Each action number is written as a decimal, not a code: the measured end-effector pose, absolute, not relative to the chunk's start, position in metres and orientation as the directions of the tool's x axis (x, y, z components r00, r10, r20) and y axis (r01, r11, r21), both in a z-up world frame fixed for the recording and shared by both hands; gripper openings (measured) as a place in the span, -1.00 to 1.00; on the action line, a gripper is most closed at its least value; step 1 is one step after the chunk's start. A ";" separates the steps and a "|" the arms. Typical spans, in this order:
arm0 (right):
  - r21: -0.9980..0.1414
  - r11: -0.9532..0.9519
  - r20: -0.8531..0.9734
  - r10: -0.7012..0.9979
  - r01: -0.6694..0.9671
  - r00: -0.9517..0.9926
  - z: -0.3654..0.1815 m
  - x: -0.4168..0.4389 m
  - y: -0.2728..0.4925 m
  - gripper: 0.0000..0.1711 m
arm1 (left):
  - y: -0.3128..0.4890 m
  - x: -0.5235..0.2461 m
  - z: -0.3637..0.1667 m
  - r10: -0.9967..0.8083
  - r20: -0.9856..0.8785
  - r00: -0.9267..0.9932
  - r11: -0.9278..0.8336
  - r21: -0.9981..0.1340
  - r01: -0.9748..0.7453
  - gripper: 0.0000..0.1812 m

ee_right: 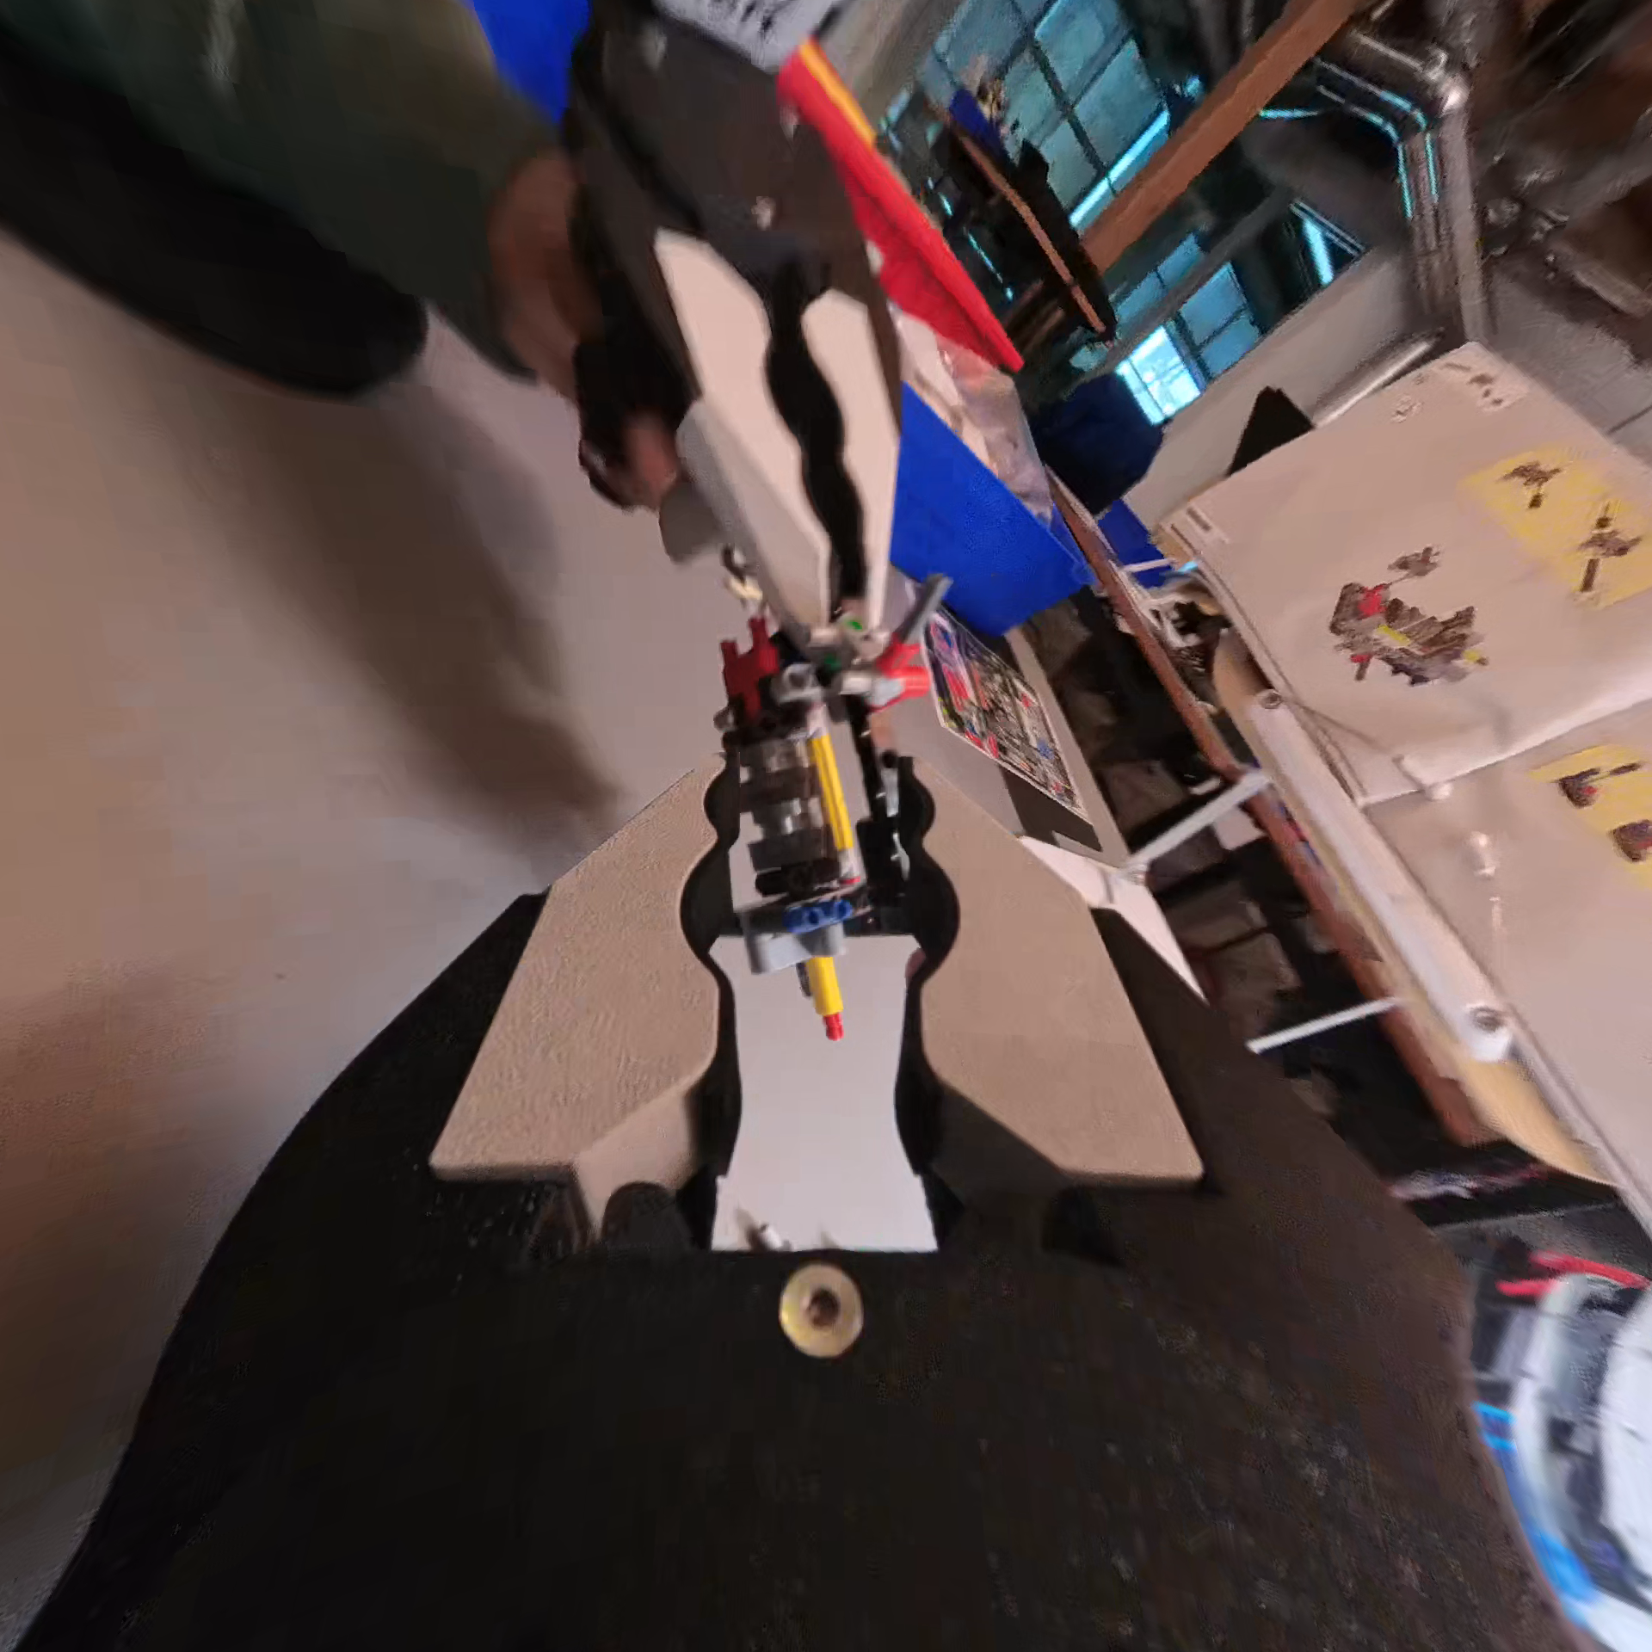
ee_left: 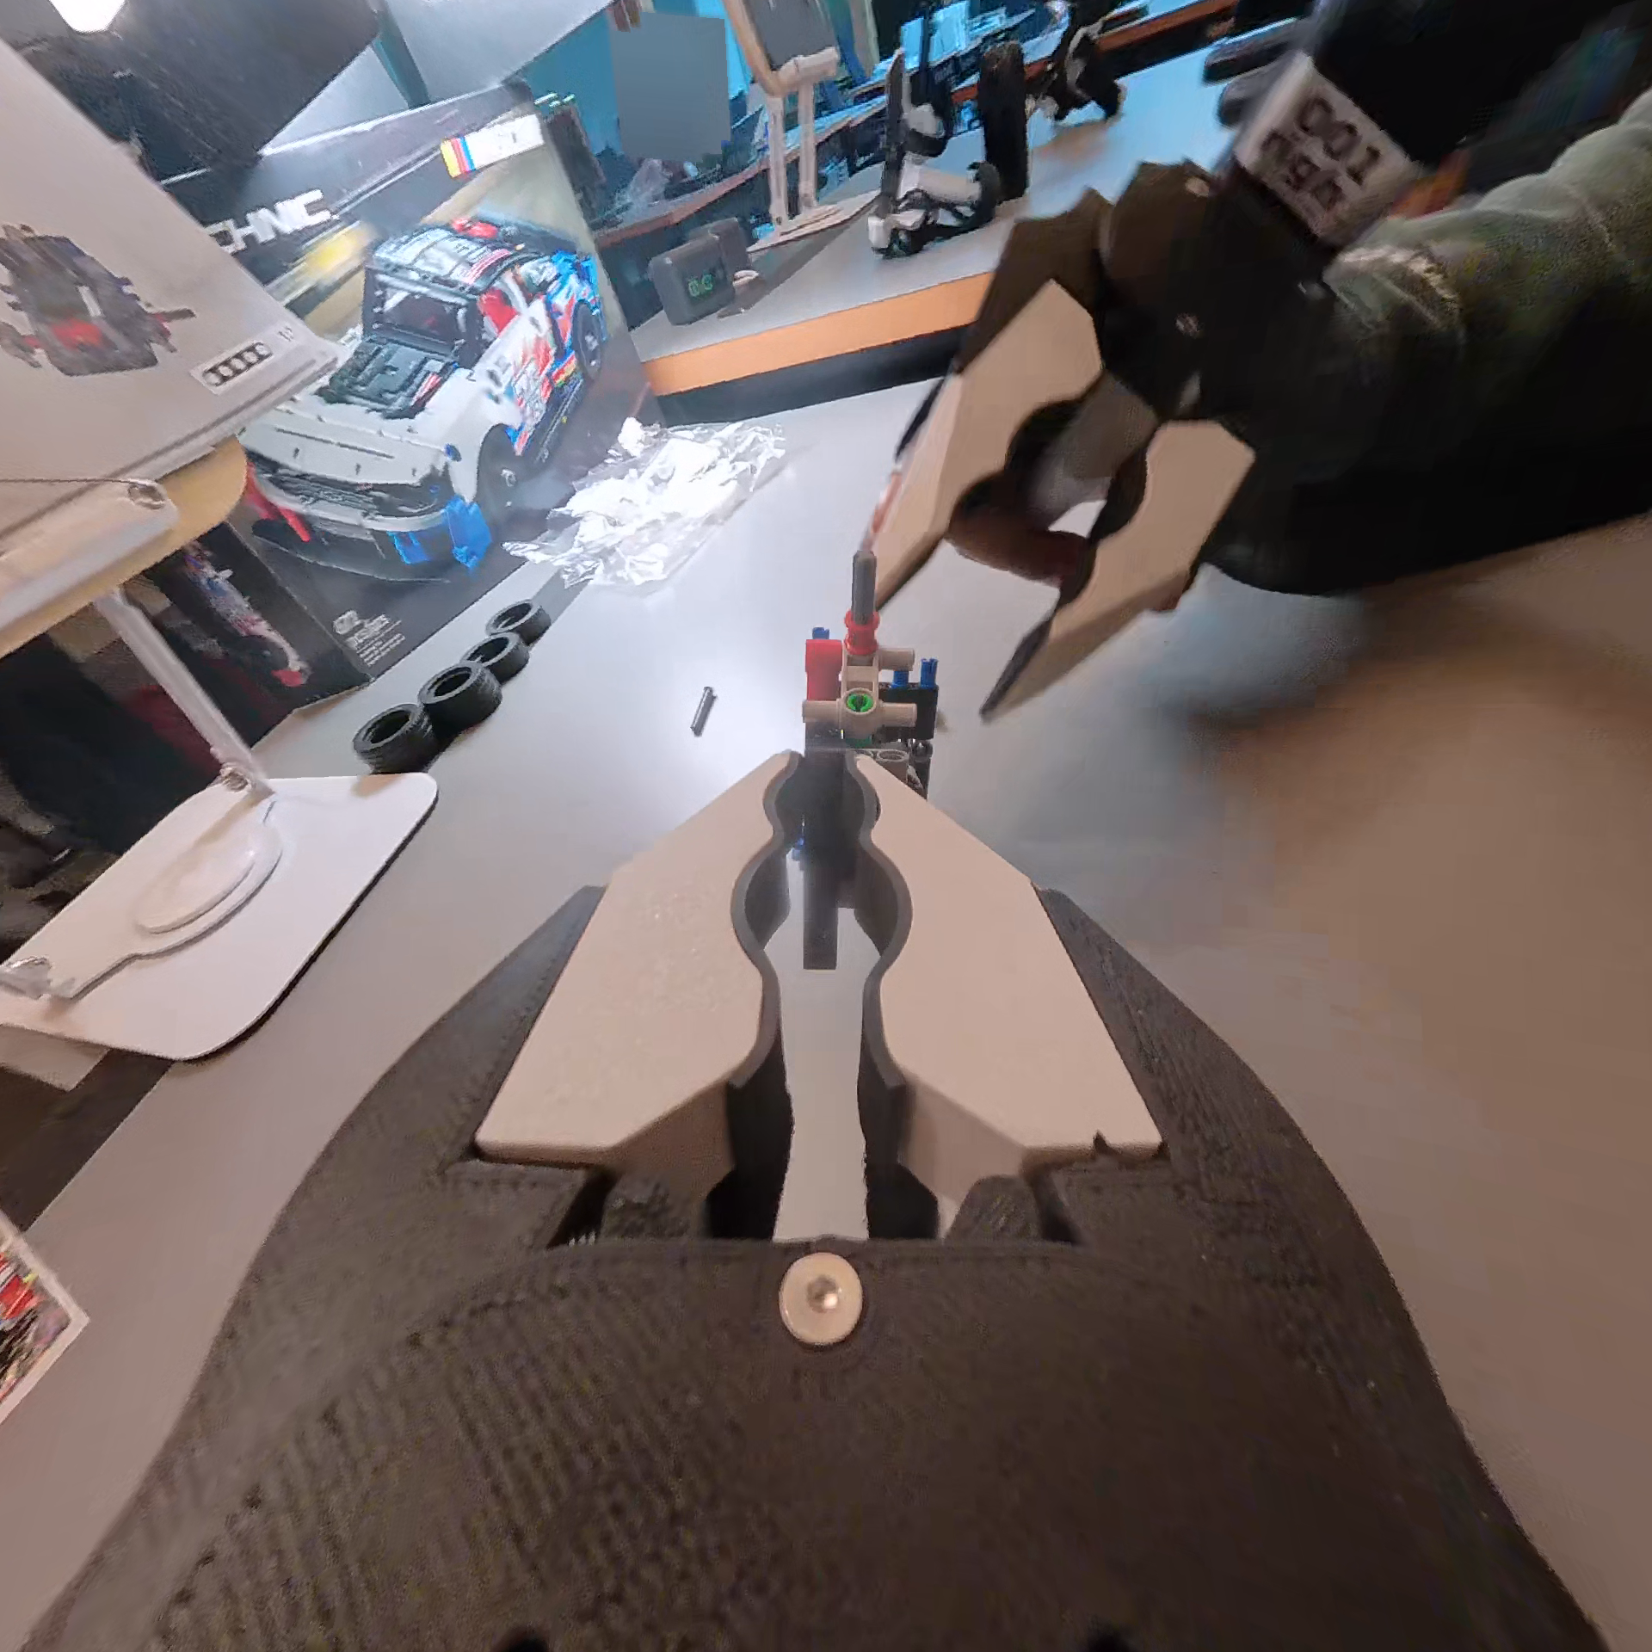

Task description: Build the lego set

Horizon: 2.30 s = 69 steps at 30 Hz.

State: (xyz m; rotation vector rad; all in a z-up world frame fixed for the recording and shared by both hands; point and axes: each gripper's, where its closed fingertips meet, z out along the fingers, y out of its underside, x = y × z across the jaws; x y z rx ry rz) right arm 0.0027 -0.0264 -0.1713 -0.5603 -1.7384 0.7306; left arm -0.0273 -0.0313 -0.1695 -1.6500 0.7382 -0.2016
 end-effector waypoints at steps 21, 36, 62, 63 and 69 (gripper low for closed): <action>-0.880 0.470 0.440 0.750 -0.071 -0.494 -0.152 0.021 -0.063 -0.74 | -0.059 0.017 -0.159 -0.665 -0.433 0.609 0.209 -0.890 -0.404 -0.94; -0.810 0.582 0.573 0.757 -0.074 -0.314 -0.129 0.017 -0.045 -0.70 | -0.044 -0.008 -0.152 -0.359 -0.764 0.537 0.267 -0.635 -0.725 -0.94; -0.977 0.196 0.164 0.946 0.090 -0.281 -0.137 0.009 -0.001 -0.91 | -0.024 -0.010 -0.169 -0.607 0.307 0.733 -0.290 -0.944 0.156 -0.94; -0.981 0.168 0.137 0.955 0.101 -0.263 -0.138 0.010 0.007 -0.91 | -0.021 -0.014 -0.171 -0.572 0.419 0.705 -0.353 -0.902 0.250 -0.94; -0.967 0.216 0.179 0.953 0.135 -0.244 -0.143 0.010 0.012 -0.86 | -0.009 -0.032 -0.194 -0.325 0.858 0.398 -0.566 -0.514 0.644 -0.95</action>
